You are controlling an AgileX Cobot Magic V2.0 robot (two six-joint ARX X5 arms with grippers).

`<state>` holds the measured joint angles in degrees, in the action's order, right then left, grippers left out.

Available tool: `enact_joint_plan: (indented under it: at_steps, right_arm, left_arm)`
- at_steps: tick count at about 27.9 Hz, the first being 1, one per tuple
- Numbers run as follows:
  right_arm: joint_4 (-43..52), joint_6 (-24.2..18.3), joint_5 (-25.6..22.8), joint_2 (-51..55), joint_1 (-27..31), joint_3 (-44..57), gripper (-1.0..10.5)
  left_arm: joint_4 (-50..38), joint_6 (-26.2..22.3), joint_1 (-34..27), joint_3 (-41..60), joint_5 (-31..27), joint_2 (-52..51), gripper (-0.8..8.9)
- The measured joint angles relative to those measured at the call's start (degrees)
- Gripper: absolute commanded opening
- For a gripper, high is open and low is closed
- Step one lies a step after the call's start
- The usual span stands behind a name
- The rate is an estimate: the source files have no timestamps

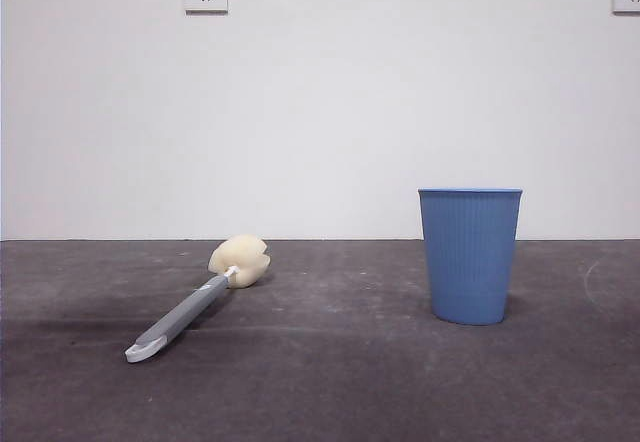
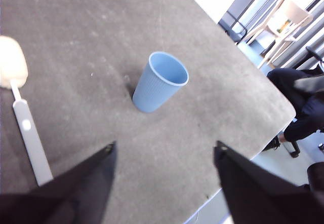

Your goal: Pick up the cup brush,pick up the cup,insert the brush into the cup,clean the cup,put the cup brush back,put the cup back to the fixed position on the table

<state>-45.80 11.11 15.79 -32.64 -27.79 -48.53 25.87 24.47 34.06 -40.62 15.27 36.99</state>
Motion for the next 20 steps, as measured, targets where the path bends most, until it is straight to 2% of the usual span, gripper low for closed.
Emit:
enact_joint_plan:
  at_steps: [3, 4, 9, 20]
  right_arm:
    - [-2.69, -0.42, 0.74, -0.79, 0.0, -1.95, -0.2]
    - [-3.56, -0.48, 0.74, -1.01, 0.0, -1.97, -0.2]
    - [-7.76, -1.44, 0.72, -2.91, 0.0, -1.95, -0.2]
    - [-7.54, -1.68, 0.68, -3.02, 0.0, -1.95, 0.0]
  left_arm:
    - [0.96, 0.0, 0.0, 0.0, 0.04, 0.0, -0.01]
    - [1.01, 0.0, 0.0, 0.0, 0.04, 0.0, -0.12]
    - [1.03, 0.0, 0.0, 0.0, 0.17, 0.0, -0.08]
    - [1.05, 0.0, 0.0, 0.0, -0.07, 0.0, -0.03]
